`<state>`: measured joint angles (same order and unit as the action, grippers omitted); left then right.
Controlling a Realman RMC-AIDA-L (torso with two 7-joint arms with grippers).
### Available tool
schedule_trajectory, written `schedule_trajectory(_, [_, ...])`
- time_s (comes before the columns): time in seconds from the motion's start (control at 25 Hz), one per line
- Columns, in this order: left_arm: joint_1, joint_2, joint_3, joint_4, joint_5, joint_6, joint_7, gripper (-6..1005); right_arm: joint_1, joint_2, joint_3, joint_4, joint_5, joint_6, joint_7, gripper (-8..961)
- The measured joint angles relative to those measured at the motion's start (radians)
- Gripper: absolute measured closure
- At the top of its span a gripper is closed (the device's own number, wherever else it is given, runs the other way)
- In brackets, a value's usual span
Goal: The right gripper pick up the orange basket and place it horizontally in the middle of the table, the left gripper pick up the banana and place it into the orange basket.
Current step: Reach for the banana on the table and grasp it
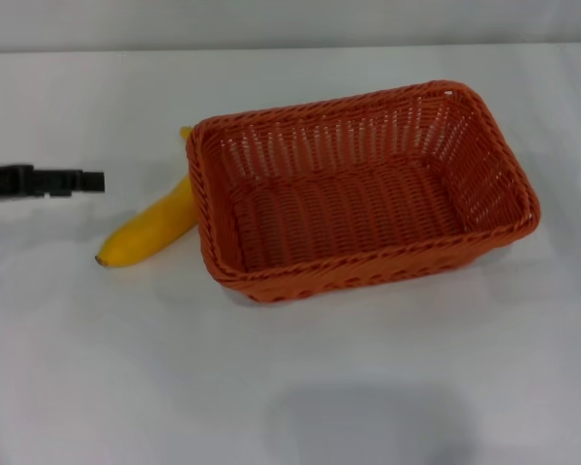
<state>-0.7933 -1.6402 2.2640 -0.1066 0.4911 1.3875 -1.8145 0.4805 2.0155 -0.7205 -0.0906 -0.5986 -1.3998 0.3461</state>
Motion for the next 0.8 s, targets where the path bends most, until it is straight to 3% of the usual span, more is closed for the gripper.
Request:
schedule_trajectory(0.16, [-0.116,-0.04,0.114,-0.17,-0.039,0.036,-0.011,142,-0.001,0.001,0.002,0.0,0.001,-0.002,0.003,233])
schedule_trajectory(0.36, [-0.201,-0.059,0.38,-0.216,-0.154,0.051,-0.101,142,-0.005,0.0,0.007,0.0,0.003,-0.002,0.006,233])
schedule_trajectory(0.48, [-0.239,-0.087,0.529,-0.277,-0.231,0.094,-0.137,142,-0.003,0.0,0.007,0.0,0.003,-0.001,0.007,233])
schedule_trajectory(0.56, [-0.27,-0.115,0.57,-0.338,-0.236,0.128,-0.146,143,-0.002,0.0,0.007,0.0,0.003,0.0,0.007,233])
schedule_trajectory(0.8, [-0.365,-0.192,0.576,-0.439,-0.12,0.157,-0.142,143,-0.002,-0.001,0.008,0.0,0.004,0.002,0.01,232])
